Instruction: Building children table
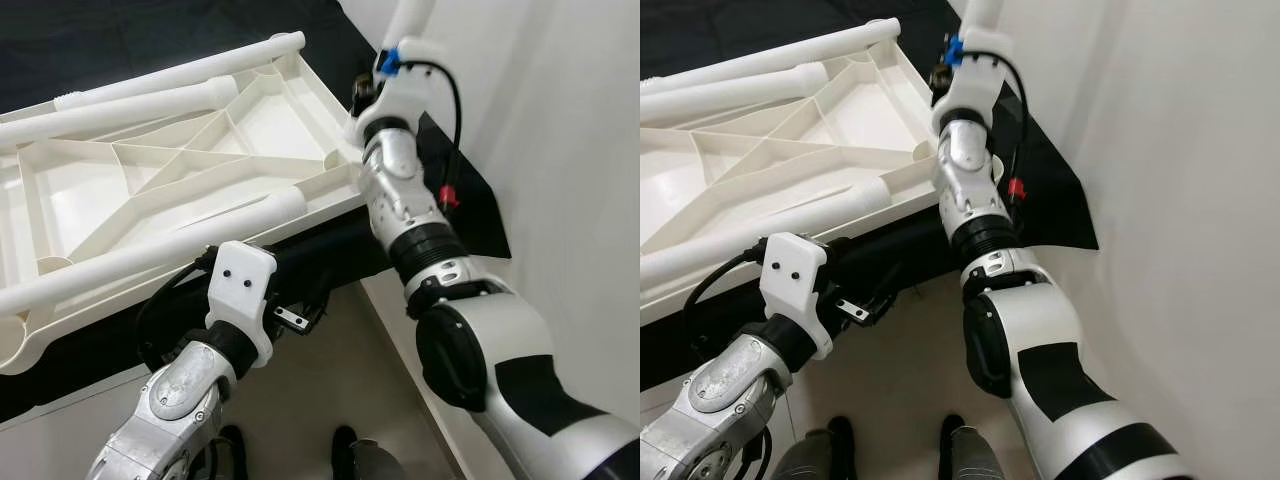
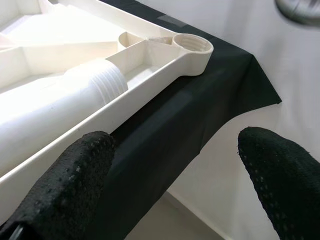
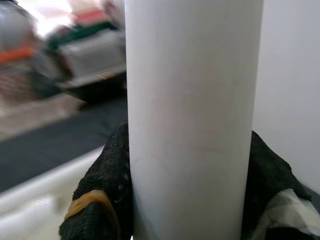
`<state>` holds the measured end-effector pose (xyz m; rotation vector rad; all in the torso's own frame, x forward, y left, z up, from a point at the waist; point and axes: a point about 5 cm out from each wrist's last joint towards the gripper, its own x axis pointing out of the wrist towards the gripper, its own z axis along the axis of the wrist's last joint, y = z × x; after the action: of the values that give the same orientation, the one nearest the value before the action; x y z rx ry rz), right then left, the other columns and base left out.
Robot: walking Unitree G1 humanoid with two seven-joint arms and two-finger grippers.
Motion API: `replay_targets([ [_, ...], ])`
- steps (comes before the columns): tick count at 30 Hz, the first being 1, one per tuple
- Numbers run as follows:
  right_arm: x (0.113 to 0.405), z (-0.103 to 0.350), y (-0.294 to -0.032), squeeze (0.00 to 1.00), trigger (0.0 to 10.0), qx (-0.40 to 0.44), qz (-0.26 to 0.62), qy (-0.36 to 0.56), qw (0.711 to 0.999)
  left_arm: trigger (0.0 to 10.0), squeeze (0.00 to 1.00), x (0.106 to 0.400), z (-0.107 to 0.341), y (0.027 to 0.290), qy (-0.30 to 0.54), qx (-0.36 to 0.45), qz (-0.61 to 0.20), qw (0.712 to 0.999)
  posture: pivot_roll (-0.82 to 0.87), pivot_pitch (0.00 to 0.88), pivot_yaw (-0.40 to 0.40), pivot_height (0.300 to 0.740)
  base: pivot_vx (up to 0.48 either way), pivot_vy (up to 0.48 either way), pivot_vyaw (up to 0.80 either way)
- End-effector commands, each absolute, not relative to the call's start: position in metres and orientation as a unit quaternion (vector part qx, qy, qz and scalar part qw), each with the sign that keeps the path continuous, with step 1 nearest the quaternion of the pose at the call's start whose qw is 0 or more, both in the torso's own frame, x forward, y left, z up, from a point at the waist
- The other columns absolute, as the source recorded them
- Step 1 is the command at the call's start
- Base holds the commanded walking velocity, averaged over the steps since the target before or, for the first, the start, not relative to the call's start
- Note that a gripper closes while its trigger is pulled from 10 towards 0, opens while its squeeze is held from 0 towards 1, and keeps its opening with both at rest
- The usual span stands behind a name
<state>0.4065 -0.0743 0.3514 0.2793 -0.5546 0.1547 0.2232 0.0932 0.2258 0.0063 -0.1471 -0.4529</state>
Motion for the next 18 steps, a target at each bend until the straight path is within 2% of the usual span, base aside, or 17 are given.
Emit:
replay_targets([
  [1,0.403,0.356,-0.075,0.0,10.0,0.154,0.109,-0.293,0.937,10.0,0.0,0.224,0.22,0.094,-0.057,0.005,-0.224,0.973,0.1,0.283,-0.066,0.74,0.0,0.0,0.0],
  [4,0.401,0.362,-0.088,0.0,10.0,0.228,0.2,-0.292,0.907,10.0,0.0,0.238,0.224,0.101,-0.062,0.017,-0.204,0.977,0.1,0.258,-0.062,0.74,0.0,0.0,0.0],
  [9,0.398,0.356,-0.09,0.0,10.0,0.253,0.28,-0.268,0.886,10.0,0.0,0.252,0.235,0.11,-0.074,0.021,-0.192,0.978,0.1,0.251,-0.059,0.74,0.0,0.0,0.0],
  [10,0.393,0.345,-0.085,0.0,10.0,0.225,0.338,-0.257,0.877,10.0,1.0,0.261,0.244,0.113,-0.089,0.028,-0.192,0.977,0.1,0.245,-0.056,0.74,0.0,0.0,0.0],
  [18,0.372,0.308,-0.065,0.0,10.0,0.174,0.438,-0.224,0.853,10.0,1.0,0.278,0.258,0.114,-0.099,0.032,-0.204,0.973,0.09,0.228,-0.039,0.74,0.0,0.0,0.0],
])
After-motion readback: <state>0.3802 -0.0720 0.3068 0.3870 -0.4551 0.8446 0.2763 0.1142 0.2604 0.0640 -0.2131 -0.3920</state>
